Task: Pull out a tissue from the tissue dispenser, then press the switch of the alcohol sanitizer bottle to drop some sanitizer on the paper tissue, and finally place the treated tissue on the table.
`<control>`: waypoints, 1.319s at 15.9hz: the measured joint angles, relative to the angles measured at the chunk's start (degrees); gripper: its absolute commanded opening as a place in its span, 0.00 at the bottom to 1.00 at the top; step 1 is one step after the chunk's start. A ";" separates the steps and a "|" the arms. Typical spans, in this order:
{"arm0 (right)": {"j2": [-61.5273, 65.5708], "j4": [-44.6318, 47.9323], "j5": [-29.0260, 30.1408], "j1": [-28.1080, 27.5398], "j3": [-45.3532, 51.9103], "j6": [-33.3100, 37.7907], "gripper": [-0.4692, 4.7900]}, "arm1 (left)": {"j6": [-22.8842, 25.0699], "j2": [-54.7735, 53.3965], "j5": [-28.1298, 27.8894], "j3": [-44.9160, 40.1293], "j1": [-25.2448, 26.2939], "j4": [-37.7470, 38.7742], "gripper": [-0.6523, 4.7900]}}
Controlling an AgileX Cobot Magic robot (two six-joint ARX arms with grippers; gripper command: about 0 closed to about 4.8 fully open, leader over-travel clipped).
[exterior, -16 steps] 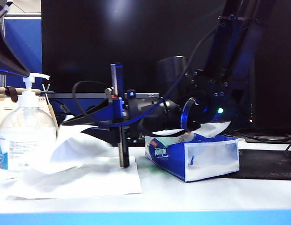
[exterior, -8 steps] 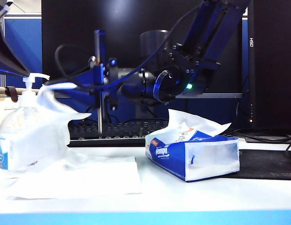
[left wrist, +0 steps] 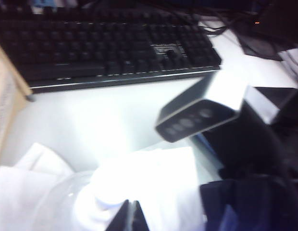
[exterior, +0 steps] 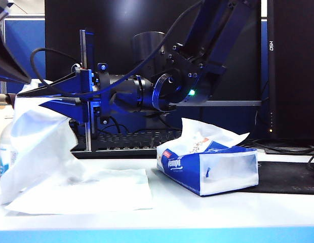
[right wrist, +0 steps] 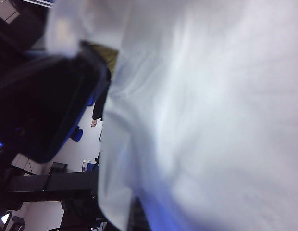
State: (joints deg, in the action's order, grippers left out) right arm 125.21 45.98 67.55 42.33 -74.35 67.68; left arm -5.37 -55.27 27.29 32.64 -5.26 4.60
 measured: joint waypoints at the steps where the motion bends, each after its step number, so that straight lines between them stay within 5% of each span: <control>1: 0.00 0.00 0.00 0.00 0.00 0.00 0.08 | 0.00 0.00 -0.77 0.00 0.00 0.02 0.11; 12: 0.04 -0.61 -0.13 -1.20 -4.96 -0.13 0.08 | -2.16 -0.02 -4.39 1.20 0.02 -0.92 0.11; 21: 0.04 -3.43 -0.07 -1.25 -4.98 -2.82 0.08 | -2.14 -3.04 -0.72 3.56 -0.02 -2.93 0.11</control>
State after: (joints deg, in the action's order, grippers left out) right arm 125.25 42.54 67.48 41.08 -79.33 64.86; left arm -7.51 -58.30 26.57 36.21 -5.28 1.67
